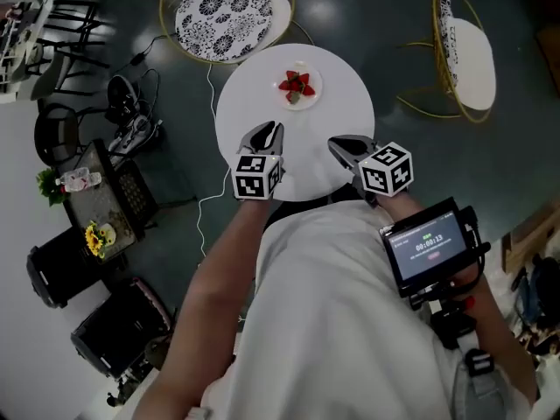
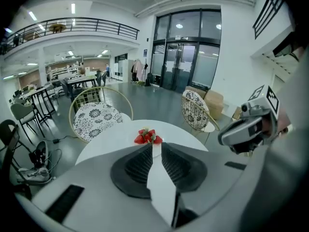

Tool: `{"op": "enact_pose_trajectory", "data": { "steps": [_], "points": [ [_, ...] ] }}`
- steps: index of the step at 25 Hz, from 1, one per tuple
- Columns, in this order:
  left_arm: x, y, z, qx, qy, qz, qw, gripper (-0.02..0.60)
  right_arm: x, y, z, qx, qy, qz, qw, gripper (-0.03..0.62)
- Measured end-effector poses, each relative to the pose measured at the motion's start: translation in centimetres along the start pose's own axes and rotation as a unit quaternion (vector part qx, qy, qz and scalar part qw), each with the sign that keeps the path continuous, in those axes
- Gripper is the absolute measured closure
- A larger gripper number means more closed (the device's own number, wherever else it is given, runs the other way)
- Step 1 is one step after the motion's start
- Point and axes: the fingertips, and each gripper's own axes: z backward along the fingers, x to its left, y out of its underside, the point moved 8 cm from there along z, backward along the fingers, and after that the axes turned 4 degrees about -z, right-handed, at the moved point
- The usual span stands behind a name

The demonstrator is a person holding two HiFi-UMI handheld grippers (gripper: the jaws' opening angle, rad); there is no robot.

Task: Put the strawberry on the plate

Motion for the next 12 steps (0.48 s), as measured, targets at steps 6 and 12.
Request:
{"op": "enact_pose_trajectory", "data": {
  "steps": [6,12],
  "points": [
    [-0.3,0.8,3.6,-0.039,-0.009,0.012,0.9991,0.568,0.6,-1.2,0.0,-0.018,-0.003,0.019,1.0,0.586],
    [-0.5,1.0,5.3,-0.073,0.003,0.01,0.9973,0.573,0.8,-2.6,0.0,-0.036,-0.001,0.04,0.999,0.586]
  ]
}}
